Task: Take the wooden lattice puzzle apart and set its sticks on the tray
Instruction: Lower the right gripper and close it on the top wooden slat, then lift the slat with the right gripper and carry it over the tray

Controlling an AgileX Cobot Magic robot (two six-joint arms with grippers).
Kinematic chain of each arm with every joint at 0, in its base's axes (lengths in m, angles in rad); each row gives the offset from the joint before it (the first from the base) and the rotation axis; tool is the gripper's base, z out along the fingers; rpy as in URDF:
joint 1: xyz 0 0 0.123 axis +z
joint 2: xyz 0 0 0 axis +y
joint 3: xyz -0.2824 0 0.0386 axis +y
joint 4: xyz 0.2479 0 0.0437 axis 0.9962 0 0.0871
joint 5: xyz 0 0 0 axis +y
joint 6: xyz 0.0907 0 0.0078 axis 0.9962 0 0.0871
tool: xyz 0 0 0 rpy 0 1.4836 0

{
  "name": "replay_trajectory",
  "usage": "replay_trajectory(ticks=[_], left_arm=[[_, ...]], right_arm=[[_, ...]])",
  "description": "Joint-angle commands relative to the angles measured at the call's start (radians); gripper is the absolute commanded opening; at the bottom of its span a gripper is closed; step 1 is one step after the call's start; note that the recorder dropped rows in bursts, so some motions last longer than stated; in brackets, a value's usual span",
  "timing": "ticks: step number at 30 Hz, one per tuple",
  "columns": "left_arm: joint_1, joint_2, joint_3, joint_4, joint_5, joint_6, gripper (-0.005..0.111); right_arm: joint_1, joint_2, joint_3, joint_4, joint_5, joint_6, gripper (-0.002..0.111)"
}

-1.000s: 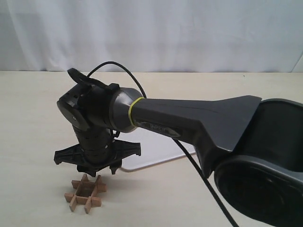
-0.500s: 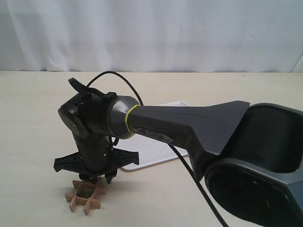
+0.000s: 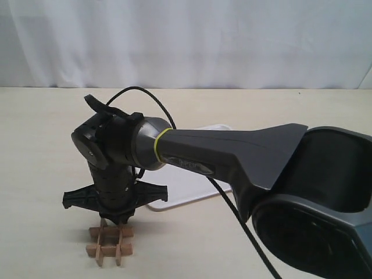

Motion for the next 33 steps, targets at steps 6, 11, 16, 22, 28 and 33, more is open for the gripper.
replay_trajectory(ticks=[6,11,16,22,28,33], left_arm=[[-0.009,0.000,0.002,-0.002,-0.011,0.002,0.000],[-0.009,0.000,0.002,-0.002,-0.011,0.002,0.000],[-0.009,0.000,0.002,-0.002,-0.011,0.002,0.000],[-0.009,0.000,0.002,-0.002,-0.011,0.002,0.000],[-0.009,0.000,0.002,-0.002,-0.011,0.002,0.000],[-0.009,0.000,0.002,-0.002,-0.011,0.002,0.000]], right_arm=[[-0.029,-0.007,0.001,-0.062,-0.075,-0.035,0.004],[-0.097,-0.007,0.001,0.068,-0.082,-0.216,0.004],[-0.123,-0.007,0.001,0.070,-0.094,-0.257,0.004],[-0.125,-0.007,0.001,0.069,-0.114,-0.259,0.004],[-0.116,-0.013,0.001,0.069,-0.105,-0.259,0.004],[-0.116,-0.033,0.001,0.064,-0.076,-0.259,0.004]])
